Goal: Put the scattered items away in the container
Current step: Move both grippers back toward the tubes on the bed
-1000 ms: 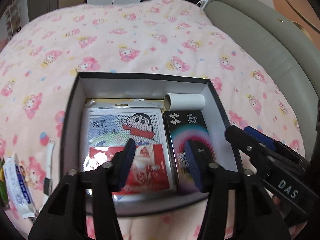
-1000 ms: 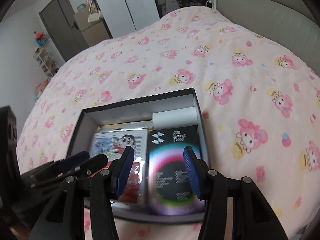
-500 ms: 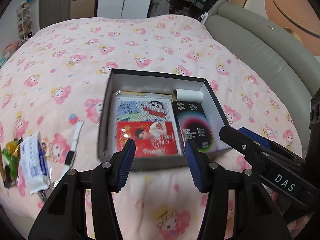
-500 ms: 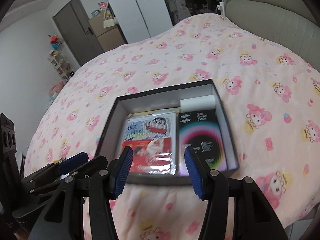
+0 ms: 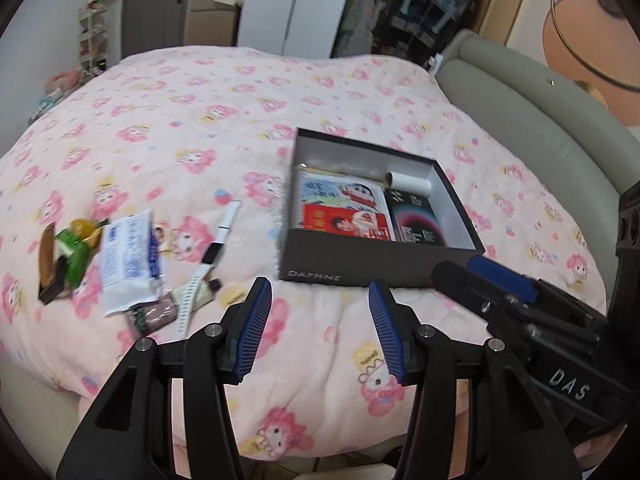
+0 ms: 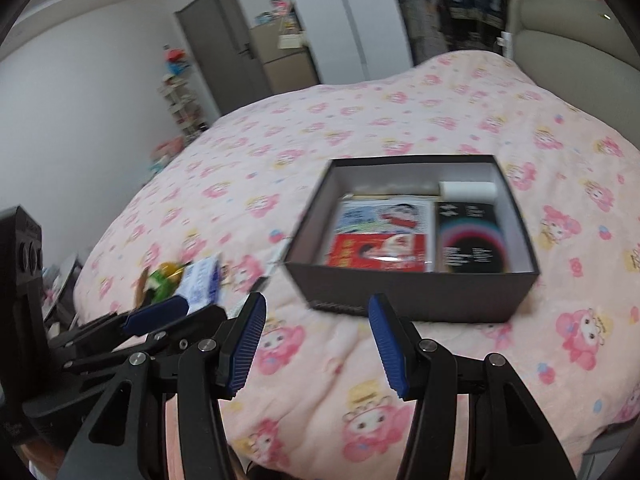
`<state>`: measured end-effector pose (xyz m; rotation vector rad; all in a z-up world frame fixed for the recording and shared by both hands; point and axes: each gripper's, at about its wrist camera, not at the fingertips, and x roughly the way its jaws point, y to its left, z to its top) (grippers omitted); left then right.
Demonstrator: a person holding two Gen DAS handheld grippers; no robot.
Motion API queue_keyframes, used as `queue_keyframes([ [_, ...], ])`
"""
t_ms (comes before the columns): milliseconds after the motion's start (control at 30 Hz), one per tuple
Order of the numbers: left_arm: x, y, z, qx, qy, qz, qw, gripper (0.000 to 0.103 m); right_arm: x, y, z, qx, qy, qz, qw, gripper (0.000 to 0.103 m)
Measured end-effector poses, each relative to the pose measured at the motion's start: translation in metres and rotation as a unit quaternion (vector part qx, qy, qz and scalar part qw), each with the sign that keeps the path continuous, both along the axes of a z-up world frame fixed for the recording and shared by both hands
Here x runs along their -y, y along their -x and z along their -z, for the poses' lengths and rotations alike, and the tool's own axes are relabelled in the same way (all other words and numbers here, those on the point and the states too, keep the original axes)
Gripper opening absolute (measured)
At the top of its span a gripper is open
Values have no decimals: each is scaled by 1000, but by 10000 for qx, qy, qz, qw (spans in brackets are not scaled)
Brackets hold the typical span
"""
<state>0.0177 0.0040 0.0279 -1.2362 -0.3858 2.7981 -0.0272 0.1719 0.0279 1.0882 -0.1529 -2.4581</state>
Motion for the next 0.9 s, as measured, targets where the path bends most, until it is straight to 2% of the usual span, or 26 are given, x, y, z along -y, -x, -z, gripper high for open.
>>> queue_keyframes([
  [167, 31, -19, -3, -79, -47, -313, 9995, 51, 29, -8, -2, -32, -15, -355, 9994, 50],
  [400, 81, -27, 17, 73, -284, -857, 9959, 51, 69, -16, 1, 39, -39, -830, 9965, 50],
  [633, 127, -10, 70, 573, -562, -1380, 9872, 51, 107, 8, 48, 514, -378, -1140, 9914, 50],
  [900, 190, 2, 140, 1079, -1108, -2131, 9647, 51, 158, 54, 116, 1106, -880, -1384, 9802, 50],
])
